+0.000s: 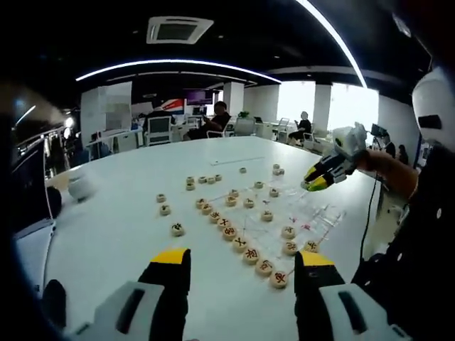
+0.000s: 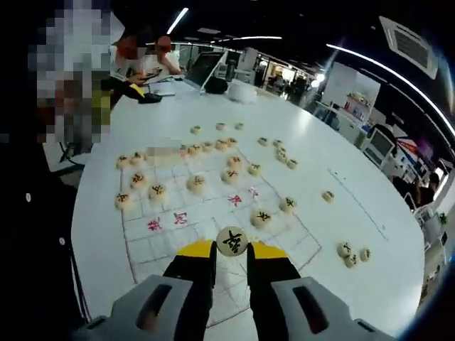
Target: Pick up the chess pieces one by one and place each piece onto its starting position on the chessboard, setting the pieces on their correct points until all the chess pieces are arranged in the starting layout
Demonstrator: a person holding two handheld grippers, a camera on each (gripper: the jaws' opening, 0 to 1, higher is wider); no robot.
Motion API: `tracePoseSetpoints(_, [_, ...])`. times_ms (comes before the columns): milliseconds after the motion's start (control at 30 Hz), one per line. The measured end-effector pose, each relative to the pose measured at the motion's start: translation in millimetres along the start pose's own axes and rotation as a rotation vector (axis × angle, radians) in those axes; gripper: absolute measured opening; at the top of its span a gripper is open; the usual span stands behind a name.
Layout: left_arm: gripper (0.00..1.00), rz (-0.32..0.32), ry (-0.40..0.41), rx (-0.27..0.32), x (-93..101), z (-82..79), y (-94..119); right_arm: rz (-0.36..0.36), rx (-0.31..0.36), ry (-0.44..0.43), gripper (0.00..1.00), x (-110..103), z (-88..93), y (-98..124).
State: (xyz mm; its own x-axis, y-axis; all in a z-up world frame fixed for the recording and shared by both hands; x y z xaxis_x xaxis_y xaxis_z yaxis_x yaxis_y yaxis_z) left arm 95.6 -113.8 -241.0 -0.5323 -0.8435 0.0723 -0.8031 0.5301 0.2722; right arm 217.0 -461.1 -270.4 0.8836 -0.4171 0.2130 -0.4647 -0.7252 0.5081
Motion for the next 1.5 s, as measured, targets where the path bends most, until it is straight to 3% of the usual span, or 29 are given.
tracePoseSetpoints(400, [0.6, -0.035, 0.019, -0.006, -9.4, 6.8, 8, -0.094, -0.09, -0.005, 0.19, -5, 14.4, -42])
tracePoseSetpoints(733, [0.6, -0.026, 0.018, -0.005, -9.6, 6.4, 6, -0.084, -0.089, -0.053, 0.2, -4, 18.1, -40])
tracePoseSetpoints(867, [0.6, -0.026, 0.017, -0.003, -8.4, 5.9, 7, -0.084, -0.079, -0.086, 0.3, -4, 18.5, -40])
tracePoseSetpoints(1033, [0.6, -0.033, 0.019, -0.001, -8.5, 6.1, 9, -0.054, -0.017, -0.11, 0.32, -2, 9.8, -28])
tracePoseSetpoints(1167, [0.6, -0.032, 0.012, 0.001, -8.1, 4.4, 8, 0.001, 0.035, -0.105, 0.34, -4, 4.7, -7])
tracePoseSetpoints(1267, [0.6, -0.026, 0.01, 0.005, -6.9, 2.2, 6, 0.058, 0.113, -0.124, 0.36, -8, 3.5, 16])
tracePoseSetpoints(1500, [0.6, -0.012, 0.001, 0.007, -2.6, -1.6, -1, 0.237, 0.228, -0.167, 0.36, -22, 24.5, 69])
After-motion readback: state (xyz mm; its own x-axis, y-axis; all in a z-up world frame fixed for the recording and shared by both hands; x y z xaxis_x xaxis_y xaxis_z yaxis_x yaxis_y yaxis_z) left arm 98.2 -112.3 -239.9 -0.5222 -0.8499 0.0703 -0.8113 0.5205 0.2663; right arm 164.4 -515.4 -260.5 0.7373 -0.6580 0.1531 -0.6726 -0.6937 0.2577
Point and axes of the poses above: the point that each gripper's makers call its tool centre point, and the gripper's own axes: y roughly backward along the fingers, x roughly to its right, z roughly out of its underside, the point moved 8 cm from there along y, roughly backward along the fingers, and after that the axes turned 12 degrees about x, right-handed, at the moved point
